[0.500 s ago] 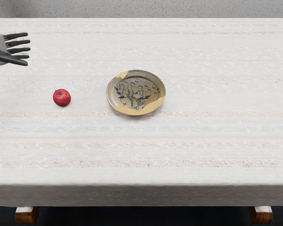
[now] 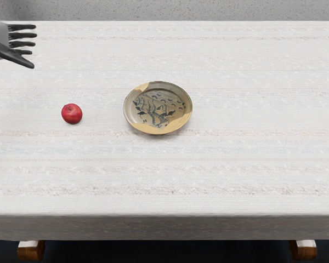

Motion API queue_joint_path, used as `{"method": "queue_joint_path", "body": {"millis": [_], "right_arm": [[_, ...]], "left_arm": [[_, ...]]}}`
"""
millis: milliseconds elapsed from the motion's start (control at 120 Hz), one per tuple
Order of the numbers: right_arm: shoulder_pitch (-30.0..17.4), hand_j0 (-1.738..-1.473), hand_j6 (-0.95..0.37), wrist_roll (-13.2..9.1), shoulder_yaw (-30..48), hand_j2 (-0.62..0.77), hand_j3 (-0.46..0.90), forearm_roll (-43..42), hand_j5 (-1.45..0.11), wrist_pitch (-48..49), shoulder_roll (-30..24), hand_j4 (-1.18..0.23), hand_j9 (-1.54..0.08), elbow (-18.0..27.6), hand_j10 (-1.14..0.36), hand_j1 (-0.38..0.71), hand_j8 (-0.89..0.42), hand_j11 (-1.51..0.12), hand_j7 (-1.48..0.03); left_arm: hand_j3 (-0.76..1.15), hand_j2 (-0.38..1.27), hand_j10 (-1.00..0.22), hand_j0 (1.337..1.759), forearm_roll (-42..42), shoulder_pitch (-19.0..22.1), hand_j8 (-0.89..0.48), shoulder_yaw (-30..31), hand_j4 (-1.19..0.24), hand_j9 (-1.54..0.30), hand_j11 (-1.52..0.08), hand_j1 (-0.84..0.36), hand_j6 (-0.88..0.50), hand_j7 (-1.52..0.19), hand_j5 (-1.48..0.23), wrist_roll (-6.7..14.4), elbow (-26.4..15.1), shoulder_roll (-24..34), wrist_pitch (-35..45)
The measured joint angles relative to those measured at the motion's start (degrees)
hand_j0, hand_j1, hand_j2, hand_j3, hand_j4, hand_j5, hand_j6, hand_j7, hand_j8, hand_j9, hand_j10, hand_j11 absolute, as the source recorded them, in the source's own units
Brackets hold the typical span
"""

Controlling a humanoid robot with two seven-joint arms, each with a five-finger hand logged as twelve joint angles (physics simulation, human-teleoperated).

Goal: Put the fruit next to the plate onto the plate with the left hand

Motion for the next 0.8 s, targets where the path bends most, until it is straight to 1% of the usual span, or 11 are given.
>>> {"method": "queue_joint_path", "body": {"millis": [58, 125, 175, 267, 325, 367, 417, 517, 642, 725, 800], "right_arm": [[0.0, -1.658, 0.00, 0.0, 0.0, 0.00, 0.00, 0.0, 0.00, 0.0, 0.0, 0.00, 0.00, 0.0, 0.00, -0.35, 0.00, 0.00, 0.00], [0.0, -1.658, 0.00, 0.0, 0.0, 0.00, 0.00, 0.0, 0.00, 0.0, 0.0, 0.00, 0.00, 0.0, 0.00, -0.35, 0.00, 0.00, 0.00], [0.0, -1.658, 0.00, 0.0, 0.0, 0.00, 0.00, 0.0, 0.00, 0.0, 0.0, 0.00, 0.00, 0.0, 0.00, -0.35, 0.00, 0.00, 0.00], [0.0, -1.658, 0.00, 0.0, 0.0, 0.00, 0.00, 0.0, 0.00, 0.0, 0.0, 0.00, 0.00, 0.0, 0.00, -0.35, 0.00, 0.00, 0.00], [0.0, -1.658, 0.00, 0.0, 0.0, 0.00, 0.00, 0.0, 0.00, 0.0, 0.0, 0.00, 0.00, 0.0, 0.00, -0.35, 0.00, 0.00, 0.00], [0.0, -1.658, 0.00, 0.0, 0.0, 0.00, 0.00, 0.0, 0.00, 0.0, 0.0, 0.00, 0.00, 0.0, 0.00, -0.35, 0.00, 0.00, 0.00], [0.0, -1.658, 0.00, 0.0, 0.0, 0.00, 0.00, 0.0, 0.00, 0.0, 0.0, 0.00, 0.00, 0.0, 0.00, -0.35, 0.00, 0.00, 0.00], [0.0, -1.658, 0.00, 0.0, 0.0, 0.00, 0.00, 0.0, 0.00, 0.0, 0.0, 0.00, 0.00, 0.0, 0.00, -0.35, 0.00, 0.00, 0.00], [0.0, -1.658, 0.00, 0.0, 0.0, 0.00, 0.00, 0.0, 0.00, 0.0, 0.0, 0.00, 0.00, 0.0, 0.00, -0.35, 0.00, 0.00, 0.00], [0.0, -1.658, 0.00, 0.0, 0.0, 0.00, 0.00, 0.0, 0.00, 0.0, 0.0, 0.00, 0.00, 0.0, 0.00, -0.35, 0.00, 0.00, 0.00], [0.0, -1.658, 0.00, 0.0, 0.0, 0.00, 0.00, 0.0, 0.00, 0.0, 0.0, 0.00, 0.00, 0.0, 0.00, -0.35, 0.00, 0.00, 0.00]], "left_arm": [[0.00, 0.00, -0.01, 1.658, -1.0, -3.3, -0.01, 7.9, -0.01, -0.02, -0.02, 0.33, -0.01, -0.02, -0.02, -1.9, -0.1, -0.4, 0.0], [0.00, 0.00, -0.01, 1.658, -1.7, -4.7, -0.01, 16.4, -0.01, -0.02, -0.02, 0.33, -0.01, -0.02, -0.02, -5.0, -0.3, -2.7, 0.0], [0.00, 0.00, -0.01, 1.658, -2.0, -5.3, -0.01, 21.4, -0.01, -0.02, -0.02, 0.33, -0.01, -0.02, -0.02, -6.6, -0.4, -4.2, 0.0], [0.00, 0.00, -0.01, 1.658, -2.9, -5.3, -0.01, 27.1, -0.01, -0.02, -0.02, 0.33, -0.02, -0.02, -0.02, -8.5, -1.8, -5.5, 0.0], [0.00, 0.00, -0.01, 1.658, -3.4, -5.4, -0.02, 30.5, -0.02, -0.02, -0.02, 0.33, -0.02, -0.02, -0.02, -10.3, -2.6, -6.9, 0.3], [0.00, 0.00, -0.02, 1.658, -3.7, -5.4, -0.02, 32.6, -0.02, -0.02, -0.02, 0.33, -0.02, -0.02, -0.02, -11.8, -3.0, -7.4, 1.9], [0.00, 0.00, -0.02, 1.658, -3.9, -5.4, -0.02, 34.3, -0.02, -0.02, -0.02, 0.33, -0.02, -0.02, -0.02, -13.0, -3.6, -7.4, 5.1], [0.00, 0.01, -0.06, 1.658, -3.9, -5.4, -0.06, 36.5, -0.06, -0.07, -0.07, 0.28, -0.06, -0.07, -0.07, -14.1, -5.6, -8.5, 13.3], [0.00, 0.02, -0.11, 1.658, -3.8, -5.4, -0.11, 38.5, -0.11, -0.15, -0.15, 0.21, -0.11, -0.15, -0.15, -14.6, -7.4, -10.5, 21.0], [0.00, 0.03, -0.13, 1.658, -3.7, -5.5, -0.14, 39.3, -0.14, -0.17, -0.17, 0.19, -0.14, -0.17, -0.17, -14.8, -9.4, -10.8, 23.9], [0.00, 0.03, -0.15, 1.658, -3.7, -5.2, -0.15, 39.8, -0.15, -0.19, -0.19, 0.17, -0.15, -0.19, -0.19, -14.8, -10.5, -12.2, 25.2]]}}
